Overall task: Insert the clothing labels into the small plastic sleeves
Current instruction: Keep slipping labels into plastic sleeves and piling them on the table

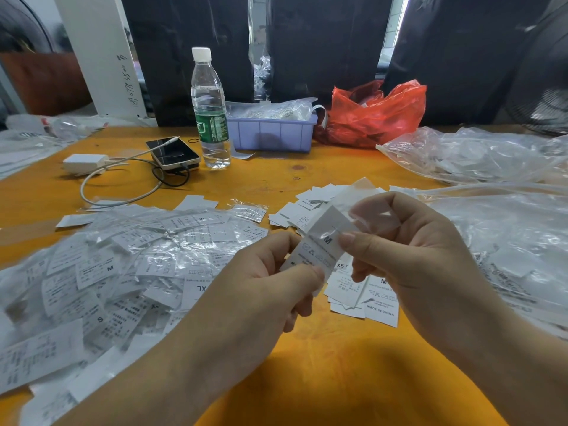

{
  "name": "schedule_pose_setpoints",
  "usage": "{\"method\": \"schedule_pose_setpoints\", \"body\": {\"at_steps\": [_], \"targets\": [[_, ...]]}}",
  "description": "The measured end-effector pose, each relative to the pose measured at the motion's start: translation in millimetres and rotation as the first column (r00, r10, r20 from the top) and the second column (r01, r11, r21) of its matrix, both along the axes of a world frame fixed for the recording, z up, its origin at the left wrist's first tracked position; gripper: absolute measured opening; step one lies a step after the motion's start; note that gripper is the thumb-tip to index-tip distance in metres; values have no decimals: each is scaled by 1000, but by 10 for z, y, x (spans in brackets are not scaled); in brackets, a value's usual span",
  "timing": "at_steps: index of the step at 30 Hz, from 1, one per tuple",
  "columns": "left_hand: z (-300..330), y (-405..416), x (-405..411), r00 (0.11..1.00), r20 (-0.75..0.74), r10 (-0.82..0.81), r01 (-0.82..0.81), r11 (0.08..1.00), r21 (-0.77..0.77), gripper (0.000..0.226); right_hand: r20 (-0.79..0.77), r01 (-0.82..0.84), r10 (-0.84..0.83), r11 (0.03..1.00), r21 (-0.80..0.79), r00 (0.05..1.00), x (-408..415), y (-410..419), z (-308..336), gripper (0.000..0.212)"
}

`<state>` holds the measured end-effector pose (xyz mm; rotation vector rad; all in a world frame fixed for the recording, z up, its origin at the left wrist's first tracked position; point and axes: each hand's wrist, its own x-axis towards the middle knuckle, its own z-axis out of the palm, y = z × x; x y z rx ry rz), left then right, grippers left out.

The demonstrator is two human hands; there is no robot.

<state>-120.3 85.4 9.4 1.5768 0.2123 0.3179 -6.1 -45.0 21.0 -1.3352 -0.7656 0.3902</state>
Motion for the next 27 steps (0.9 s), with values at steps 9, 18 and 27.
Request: {"method": "schedule_pose_setpoints", "body": {"at_steps": [9, 18, 27], "targets": [[-7, 13, -11, 1000, 6, 13, -13, 999, 30, 13, -16, -10, 10, 1000, -9, 1000, -4, 10, -11, 24], [-18, 17, -6, 1000, 15, 27, -28, 999, 29, 12, -24, -59, 58, 997, -52, 998, -24, 4, -24, 37], [-62, 43, 4, 996, -10, 92, -90, 991, 99, 14, 18, -91, 95, 986, -143, 995, -38, 7, -22, 36]]}}
